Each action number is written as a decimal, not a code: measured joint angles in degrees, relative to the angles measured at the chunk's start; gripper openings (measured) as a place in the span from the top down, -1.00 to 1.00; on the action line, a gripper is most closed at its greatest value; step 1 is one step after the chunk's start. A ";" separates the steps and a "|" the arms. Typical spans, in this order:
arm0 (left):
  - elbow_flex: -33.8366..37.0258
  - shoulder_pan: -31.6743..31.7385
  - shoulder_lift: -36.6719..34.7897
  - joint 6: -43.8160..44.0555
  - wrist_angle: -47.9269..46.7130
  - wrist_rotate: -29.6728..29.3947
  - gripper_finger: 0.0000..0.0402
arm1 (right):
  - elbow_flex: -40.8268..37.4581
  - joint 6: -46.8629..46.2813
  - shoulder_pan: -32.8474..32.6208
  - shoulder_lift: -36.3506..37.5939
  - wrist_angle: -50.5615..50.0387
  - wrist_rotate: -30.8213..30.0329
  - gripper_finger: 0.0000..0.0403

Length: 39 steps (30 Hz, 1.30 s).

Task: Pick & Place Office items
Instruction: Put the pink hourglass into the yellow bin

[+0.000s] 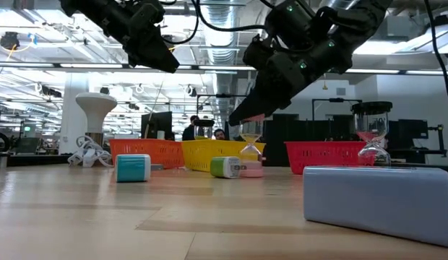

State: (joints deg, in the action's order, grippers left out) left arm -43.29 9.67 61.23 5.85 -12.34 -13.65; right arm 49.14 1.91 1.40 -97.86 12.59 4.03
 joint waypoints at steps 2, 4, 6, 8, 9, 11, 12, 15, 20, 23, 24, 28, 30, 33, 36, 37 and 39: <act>0.00 -0.01 0.00 0.00 0.00 0.00 0.25 | 0.33 -0.22 0.64 0.00 -0.83 0.90 0.09; 0.00 -0.02 0.00 0.00 0.00 0.00 0.25 | 0.91 -0.41 1.35 0.00 -1.76 0.90 0.09; 0.00 -0.02 0.00 0.00 0.00 -0.01 0.25 | 1.40 -0.14 1.91 0.00 -2.00 0.88 0.09; 0.00 0.00 0.00 0.00 0.00 0.00 0.25 | 1.58 0.59 2.37 0.00 -2.11 0.87 0.07; 0.00 -0.02 0.00 0.00 0.00 0.00 0.25 | 1.65 1.37 2.39 0.00 -2.15 0.88 0.04; 0.00 -0.02 0.00 0.00 -0.02 0.00 0.25 | 2.15 2.71 2.35 0.00 -2.19 1.06 -0.01; 0.00 -0.02 0.00 0.00 -0.02 0.00 0.25 | 2.55 3.06 2.33 0.00 -2.11 1.10 -0.02; 0.00 0.00 0.00 0.00 -0.02 0.00 0.25 | 4.57 4.01 2.33 0.00 -3.94 2.07 0.05; 0.00 -0.02 0.00 0.00 -0.03 -0.02 0.25 | 9.20 3.85 3.09 0.00 -12.72 2.58 0.33; 0.00 -0.02 0.00 0.00 -0.04 0.00 0.25 | 10.09 4.48 3.29 0.02 -16.23 2.56 0.40; 0.00 -0.02 0.00 0.00 -0.04 0.00 0.25 | 10.13 4.57 3.28 0.02 -16.46 2.56 0.40; 0.00 -0.02 0.00 0.00 -0.04 0.00 0.25 | 10.17 4.79 3.16 0.02 -17.15 2.71 0.26; -0.02 0.00 0.00 0.00 -0.04 0.00 0.25 | 10.17 5.95 2.93 0.04 -17.10 2.75 0.13; -0.02 0.00 0.00 0.00 -0.04 0.00 0.25 | 10.17 6.67 2.47 0.04 -17.15 2.74 -0.09; -0.02 -0.01 0.00 0.00 -0.04 0.00 0.25 | 10.17 6.67 1.93 0.07 -17.94 2.71 -0.30; -0.02 -0.01 0.00 0.00 -0.04 0.00 0.25 | 10.17 6.67 1.91 0.07 -18.56 2.44 -0.35; -0.02 0.00 0.00 0.00 -0.04 0.00 0.25 | 10.17 6.64 1.89 0.07 -19.68 2.25 -0.43</act>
State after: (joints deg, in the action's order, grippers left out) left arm -43.31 9.67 61.23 5.85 -12.38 -13.65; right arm 59.31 8.56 3.29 -97.80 -7.09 6.28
